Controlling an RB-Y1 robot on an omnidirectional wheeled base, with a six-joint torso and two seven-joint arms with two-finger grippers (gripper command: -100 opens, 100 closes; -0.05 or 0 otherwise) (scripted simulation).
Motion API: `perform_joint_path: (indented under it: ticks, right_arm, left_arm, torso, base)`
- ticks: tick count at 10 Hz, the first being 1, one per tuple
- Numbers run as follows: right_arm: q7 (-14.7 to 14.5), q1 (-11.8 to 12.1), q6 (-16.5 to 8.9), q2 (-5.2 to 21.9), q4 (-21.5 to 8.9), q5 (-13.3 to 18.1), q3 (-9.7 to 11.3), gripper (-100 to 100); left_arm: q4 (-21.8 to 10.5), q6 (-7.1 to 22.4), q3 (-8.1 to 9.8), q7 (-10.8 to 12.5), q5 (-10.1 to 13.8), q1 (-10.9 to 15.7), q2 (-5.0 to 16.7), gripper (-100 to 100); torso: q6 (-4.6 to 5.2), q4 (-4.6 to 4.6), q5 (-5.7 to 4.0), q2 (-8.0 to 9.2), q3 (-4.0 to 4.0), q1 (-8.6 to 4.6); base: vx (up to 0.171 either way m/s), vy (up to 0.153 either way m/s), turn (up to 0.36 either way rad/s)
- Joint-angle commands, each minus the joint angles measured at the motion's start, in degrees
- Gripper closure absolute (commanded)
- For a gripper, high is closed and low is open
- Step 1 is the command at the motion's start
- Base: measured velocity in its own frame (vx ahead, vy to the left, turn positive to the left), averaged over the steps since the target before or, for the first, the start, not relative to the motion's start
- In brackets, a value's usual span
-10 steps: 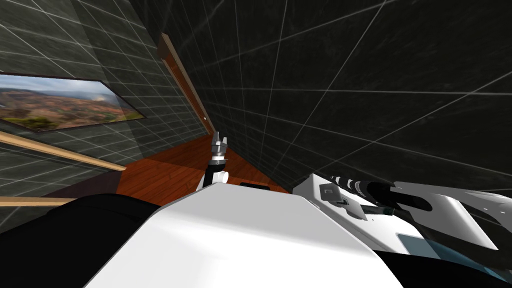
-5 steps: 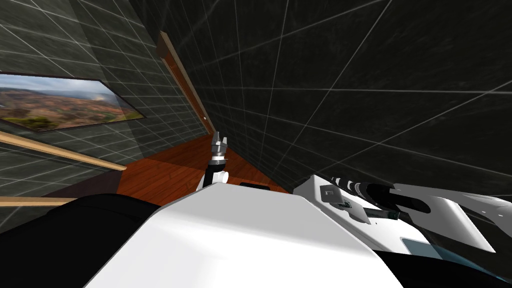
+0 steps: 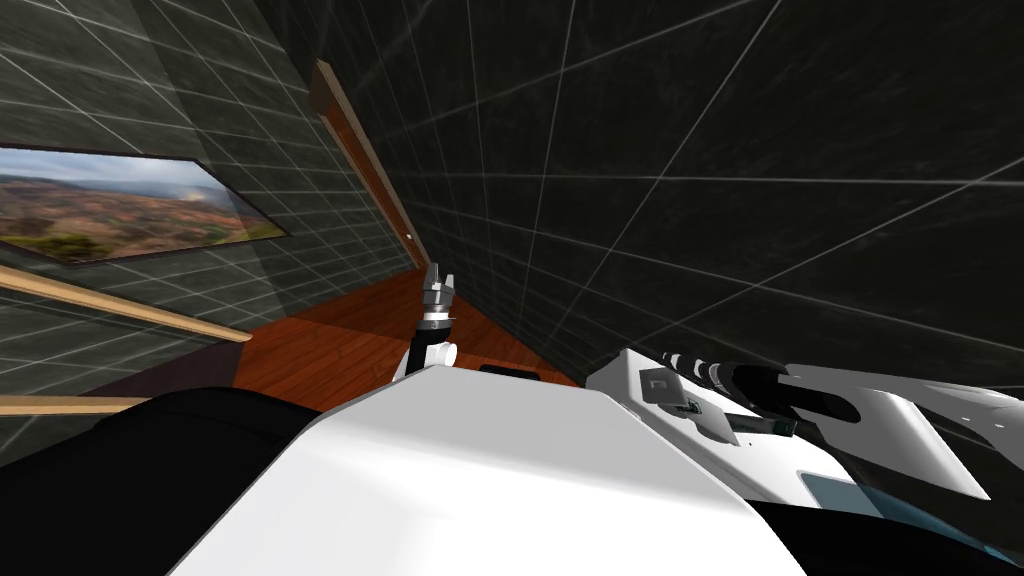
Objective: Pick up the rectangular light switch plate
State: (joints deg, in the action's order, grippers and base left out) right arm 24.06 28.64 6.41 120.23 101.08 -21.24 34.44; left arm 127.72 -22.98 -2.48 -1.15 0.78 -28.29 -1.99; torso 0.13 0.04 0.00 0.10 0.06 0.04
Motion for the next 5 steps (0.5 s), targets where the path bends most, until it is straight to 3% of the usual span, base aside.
perform_joint_path:
  ticks: [1,3,4,5]
  right_arm:
    - [0.7,-0.3,0.4,1.8,0.8,-0.6,-0.1,100]
    - [1.4,-0.7,0.7,3.8,1.8,-1.3,-0.2,100]
    - [1.2,0.0,0.5,3.0,1.5,-0.9,-0.8,100]
    - [1.3,0.0,0.5,3.1,1.5,-0.9,-0.8,0]
  left_arm:
    - [0.0,0.0,0.0,0.0,0.0,0.0,0.0,0]
    - [0.0,0.0,0.0,0.0,0.0,0.0,0.0,0]
    - [0.0,0.0,0.0,0.0,0.0,0.0,0.0,0]
    - [0.0,0.0,0.0,0.0,0.0,0.0,0.0,0]
  torso:
    - [0.0,0.0,0.0,0.0,0.0,0.0]
    - [0.03,0.04,0.01,0.14,0.09,0.0]
    - [0.03,0.03,0.01,0.12,0.08,0.01]
    - [0.02,0.01,0.0,0.04,0.03,0.02]
  base:
    - [-0.064,-0.011,-0.06]
    - [-0.049,-0.012,-0.041]
    - [-0.018,-0.003,-0.009]
    - [0.0,0.0,0.0]
